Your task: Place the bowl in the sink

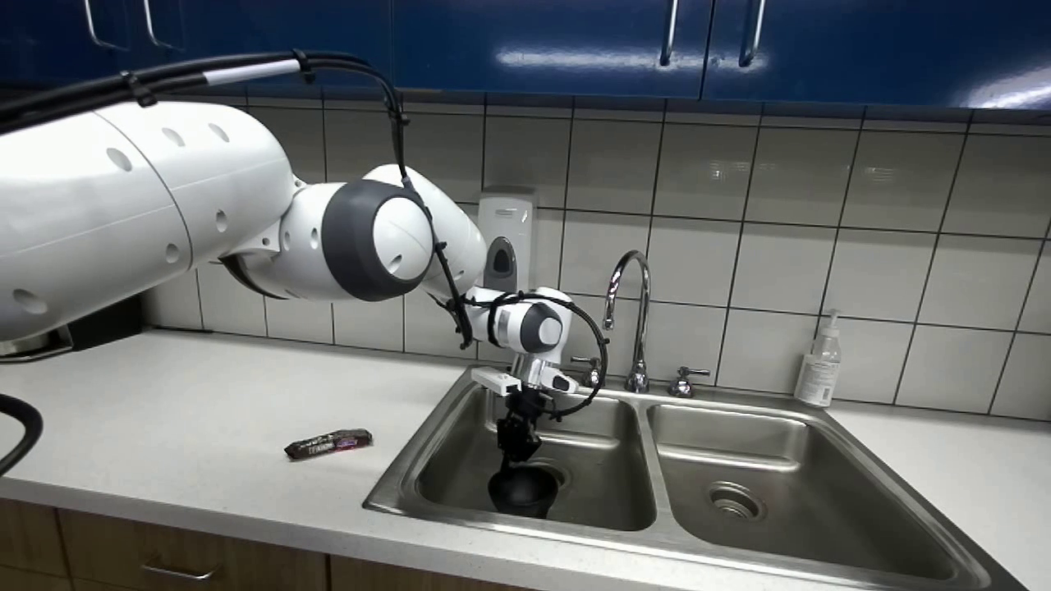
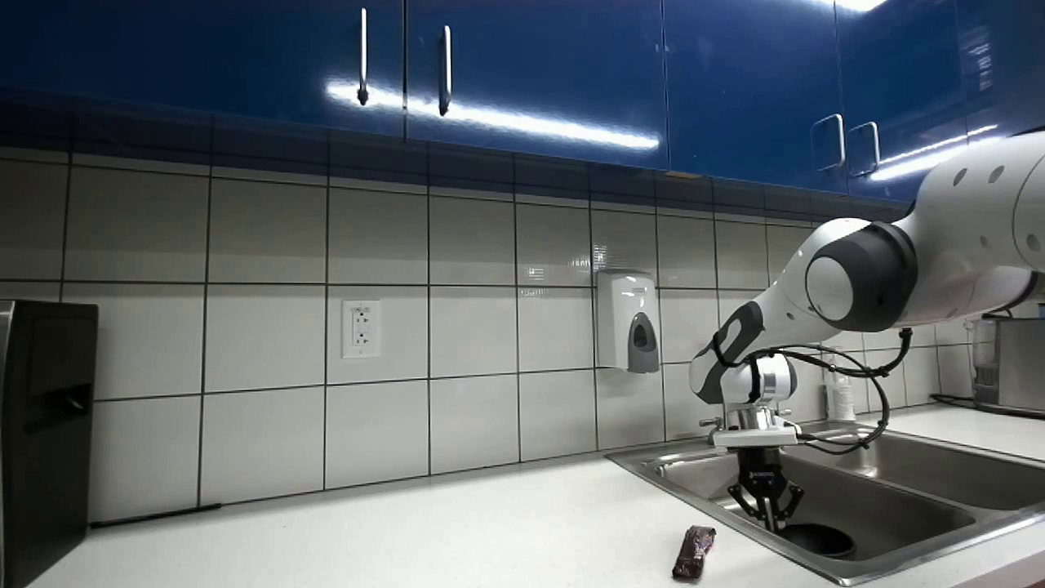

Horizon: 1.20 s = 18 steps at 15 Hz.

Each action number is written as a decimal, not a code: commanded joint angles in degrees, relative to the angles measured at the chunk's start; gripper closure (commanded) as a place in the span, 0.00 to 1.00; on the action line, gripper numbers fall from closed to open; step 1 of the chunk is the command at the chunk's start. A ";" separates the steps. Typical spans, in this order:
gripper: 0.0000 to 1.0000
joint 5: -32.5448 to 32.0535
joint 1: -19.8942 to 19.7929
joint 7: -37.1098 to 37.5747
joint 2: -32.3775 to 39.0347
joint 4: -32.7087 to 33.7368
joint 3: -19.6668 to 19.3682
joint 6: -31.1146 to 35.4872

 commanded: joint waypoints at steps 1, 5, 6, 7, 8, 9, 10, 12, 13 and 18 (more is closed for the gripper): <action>0.67 1.37 -1.04 2.23 2.89 4.88 0.30 -2.78; 0.38 1.41 -1.03 2.65 3.33 5.11 0.39 -2.39; 0.30 1.42 -1.00 2.66 3.23 5.08 0.41 -2.21; 0.23 1.42 -0.99 2.59 3.11 5.11 0.44 -2.14; 0.16 1.46 -0.98 2.52 2.81 5.05 0.48 -1.91; 0.08 1.45 -0.94 2.51 2.62 5.15 0.46 -1.73; 0.02 1.47 -0.91 2.37 2.32 5.17 0.48 -1.44; 0.00 1.48 -0.82 2.16 1.74 5.32 0.52 -0.85; 0.00 1.51 -0.78 1.97 1.37 5.36 0.57 -0.54; 0.00 1.53 -0.27 0.99 -1.96 3.73 0.81 2.25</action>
